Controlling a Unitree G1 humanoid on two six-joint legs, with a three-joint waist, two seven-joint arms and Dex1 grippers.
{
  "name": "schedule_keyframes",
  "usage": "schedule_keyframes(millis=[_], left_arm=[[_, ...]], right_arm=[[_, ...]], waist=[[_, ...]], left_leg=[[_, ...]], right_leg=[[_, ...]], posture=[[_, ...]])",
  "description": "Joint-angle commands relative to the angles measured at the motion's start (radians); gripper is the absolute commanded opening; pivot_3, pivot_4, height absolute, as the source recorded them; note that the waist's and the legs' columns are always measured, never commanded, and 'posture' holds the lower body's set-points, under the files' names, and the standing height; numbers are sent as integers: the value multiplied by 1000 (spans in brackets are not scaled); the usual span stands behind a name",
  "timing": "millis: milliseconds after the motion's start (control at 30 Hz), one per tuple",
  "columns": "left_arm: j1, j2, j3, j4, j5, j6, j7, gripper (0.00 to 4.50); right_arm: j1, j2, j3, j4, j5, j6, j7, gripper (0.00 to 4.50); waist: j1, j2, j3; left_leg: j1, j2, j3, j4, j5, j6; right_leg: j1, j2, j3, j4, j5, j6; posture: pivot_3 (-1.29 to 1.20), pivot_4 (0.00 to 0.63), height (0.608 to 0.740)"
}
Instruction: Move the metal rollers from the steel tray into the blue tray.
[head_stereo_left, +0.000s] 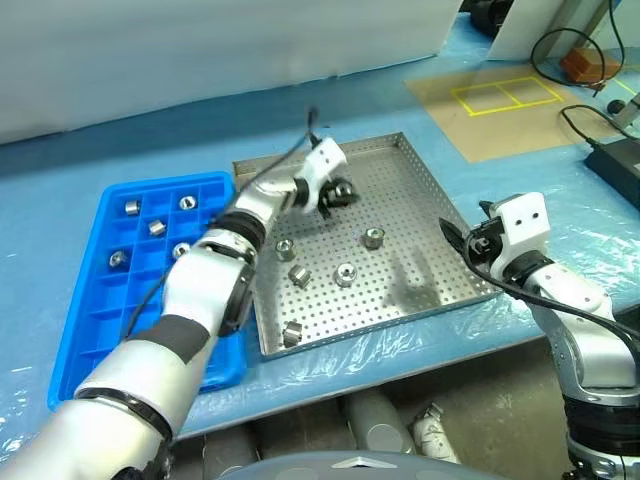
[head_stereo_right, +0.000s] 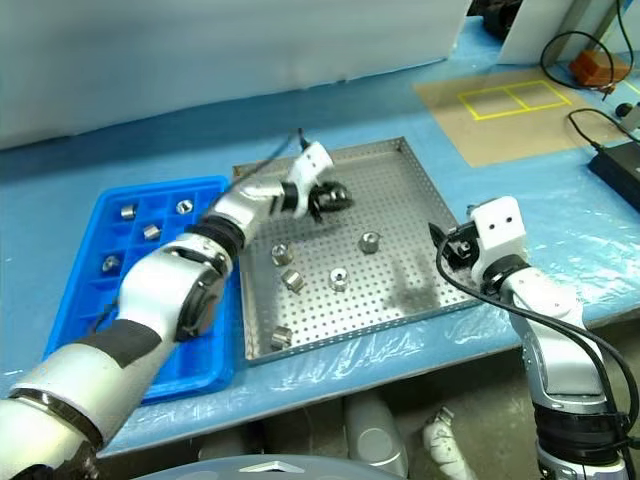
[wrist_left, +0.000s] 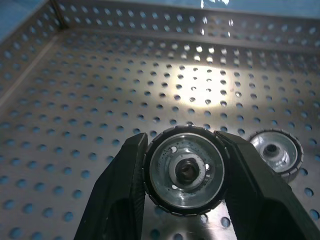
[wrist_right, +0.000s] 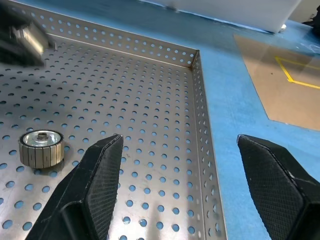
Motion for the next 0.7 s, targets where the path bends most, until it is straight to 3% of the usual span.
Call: schedule_keyframes(millis=[33, 167, 267, 500, 700], left_arm=[[29, 78, 9, -88, -48, -32, -183, 1729], [134, 194, -6, -227, -86, -43, -358, 1729], [206, 268, 5, -356, -119, -9, -386, 1729], [501, 443, 76, -907, -275, 258, -367, 1729], [740, 573, 173, -1214, -350, 433, -249, 1729]], right_arm=[[-63, 7, 32, 41, -8, -56, 17, 3770], [-149, 20, 89, 136, -23, -103, 44, 3770], [-227, 37, 135, 216, -29, -140, 77, 3770], [-463, 125, 240, 473, -23, -262, 207, 3770], [-631, 252, 354, 628, 37, -291, 463, 3770]], waist=[[0, 0, 0], [4, 0, 0], [19, 0, 2], [119, 1, 3], [231, 1, 3]], left_leg=[[0, 0, 0, 0, 0, 0], [2, 1, 1, -2, 0, 0], [2, 1, 1, -2, 1, 0], [7, 4, 3, -2, 2, -3], [7, 12, 4, -7, 7, -12]], right_leg=[[0, 0, 0, 0, 0, 0], [0, 0, 0, 1, 0, 0], [0, 0, 0, 4, 0, 0], [-1, 0, 0, 15, -2, -4], [-7, 5, -3, 20, -3, -6]], posture=[[-523, 150, 740], [-442, 150, 740], [-353, 150, 740], [-137, 150, 740], [31, 150, 740]])
